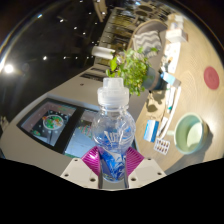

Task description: Pour water

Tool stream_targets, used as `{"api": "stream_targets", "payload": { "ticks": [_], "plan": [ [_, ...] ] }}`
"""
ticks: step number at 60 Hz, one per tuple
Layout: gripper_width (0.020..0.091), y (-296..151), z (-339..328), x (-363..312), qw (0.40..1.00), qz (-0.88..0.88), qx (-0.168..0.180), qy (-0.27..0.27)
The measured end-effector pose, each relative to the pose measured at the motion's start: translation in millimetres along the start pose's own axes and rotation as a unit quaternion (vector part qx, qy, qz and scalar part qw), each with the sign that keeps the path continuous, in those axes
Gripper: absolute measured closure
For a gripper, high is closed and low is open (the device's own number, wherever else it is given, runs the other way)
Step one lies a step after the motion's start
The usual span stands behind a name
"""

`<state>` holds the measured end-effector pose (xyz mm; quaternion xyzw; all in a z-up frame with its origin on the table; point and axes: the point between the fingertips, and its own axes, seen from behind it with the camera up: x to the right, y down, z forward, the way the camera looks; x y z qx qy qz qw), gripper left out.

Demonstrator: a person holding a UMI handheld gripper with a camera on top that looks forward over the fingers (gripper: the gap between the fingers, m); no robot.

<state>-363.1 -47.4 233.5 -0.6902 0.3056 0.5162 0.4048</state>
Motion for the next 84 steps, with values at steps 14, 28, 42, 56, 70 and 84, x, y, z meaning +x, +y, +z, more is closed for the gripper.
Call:
{"api": "stream_targets", "payload": {
  "ticks": [14,28,42,56,70,84],
  "plan": [
    [0.0814,-108,-32,-17,0.936,-0.342,0.060,0.056],
    [0.0815,-203,-62,75,0.839,-0.523,0.058,0.137],
    [0.0817,-233,-78,181,0.795,-0.580,0.007,0.178],
    [0.0813,-225,-86,234,0.805,-0.562,-0.024,0.188],
    [0.0721,-224,-89,232,0.803,-0.566,-0.015,0.187],
    [0.0364,-218,-99,234,0.811,-0.541,-0.041,0.218]
  ]
}}
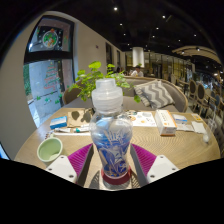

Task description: Pour water

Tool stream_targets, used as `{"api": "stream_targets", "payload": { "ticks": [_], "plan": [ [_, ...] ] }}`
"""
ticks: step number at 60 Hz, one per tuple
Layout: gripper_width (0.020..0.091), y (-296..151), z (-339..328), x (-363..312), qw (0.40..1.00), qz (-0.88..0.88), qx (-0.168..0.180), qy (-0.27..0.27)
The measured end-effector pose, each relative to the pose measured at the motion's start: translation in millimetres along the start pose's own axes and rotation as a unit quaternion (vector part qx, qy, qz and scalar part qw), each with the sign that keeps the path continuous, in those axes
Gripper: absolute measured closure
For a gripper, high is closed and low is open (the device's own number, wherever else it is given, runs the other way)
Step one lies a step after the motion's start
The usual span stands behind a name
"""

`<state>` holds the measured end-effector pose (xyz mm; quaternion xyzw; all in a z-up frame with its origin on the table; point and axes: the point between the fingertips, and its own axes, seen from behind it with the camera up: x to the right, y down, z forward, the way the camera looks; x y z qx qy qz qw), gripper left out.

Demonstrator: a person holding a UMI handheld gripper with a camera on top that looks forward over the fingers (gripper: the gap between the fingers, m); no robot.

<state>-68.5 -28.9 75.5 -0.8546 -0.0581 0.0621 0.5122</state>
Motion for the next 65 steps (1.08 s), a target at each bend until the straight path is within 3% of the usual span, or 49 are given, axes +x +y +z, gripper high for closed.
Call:
{"api": "stream_targets", "payload": {
  "ticks": [4,29,46,65],
  "plan": [
    [0.0237,-1,-13,1,1.000,0.004,-0.016,0.010],
    [0.0245,-12,-208,-45,0.991,0.052,-0.092,0.085],
    [0.0252,-18,-278,-73,0.990,0.030,-0.082,0.110],
    [0.0246,-19,-287,-76,0.990,0.012,-0.081,0.119]
  ]
}}
